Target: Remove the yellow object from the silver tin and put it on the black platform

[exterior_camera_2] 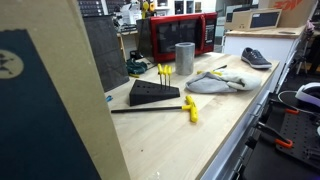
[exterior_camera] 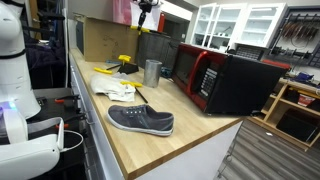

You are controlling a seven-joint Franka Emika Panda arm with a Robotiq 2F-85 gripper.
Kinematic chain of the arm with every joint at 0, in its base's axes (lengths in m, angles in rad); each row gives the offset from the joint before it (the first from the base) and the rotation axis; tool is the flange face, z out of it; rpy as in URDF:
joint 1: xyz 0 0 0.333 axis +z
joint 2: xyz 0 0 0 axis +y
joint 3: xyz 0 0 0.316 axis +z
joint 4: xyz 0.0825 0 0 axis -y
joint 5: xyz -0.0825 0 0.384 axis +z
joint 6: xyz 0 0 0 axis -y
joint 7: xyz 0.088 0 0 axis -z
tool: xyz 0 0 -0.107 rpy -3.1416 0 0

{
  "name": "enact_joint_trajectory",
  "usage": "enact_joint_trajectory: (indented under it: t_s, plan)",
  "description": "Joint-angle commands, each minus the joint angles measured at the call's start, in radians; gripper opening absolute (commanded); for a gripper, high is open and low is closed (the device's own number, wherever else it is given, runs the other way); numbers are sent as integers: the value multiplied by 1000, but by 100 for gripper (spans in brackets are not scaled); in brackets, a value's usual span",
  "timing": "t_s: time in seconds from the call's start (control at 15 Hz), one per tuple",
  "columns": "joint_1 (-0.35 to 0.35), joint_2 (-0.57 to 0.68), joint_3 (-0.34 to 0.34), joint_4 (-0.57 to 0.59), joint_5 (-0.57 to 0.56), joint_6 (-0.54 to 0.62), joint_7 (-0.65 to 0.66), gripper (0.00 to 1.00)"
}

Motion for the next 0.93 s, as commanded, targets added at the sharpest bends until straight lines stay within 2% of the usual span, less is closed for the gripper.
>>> enact_joint_trajectory:
  t_s: [0.0, 0.07, 0.13, 0.2, 0.53, 0.6, 0.87]
  plan:
    - [30, 44, 17, 95, -38, -32, 74, 6]
    - [31, 46, 22, 102, -30, -37, 69, 6]
    - [23, 26, 18, 42, -29, -5, 39, 6]
    - [26, 30, 20, 45, -29, -5, 39, 22]
    - [22, 39, 20, 44, -29, -5, 37, 22]
    - [18, 37, 14, 33, -36, -9, 38, 6]
    - [25, 68, 12, 25, -51, -17, 68, 6]
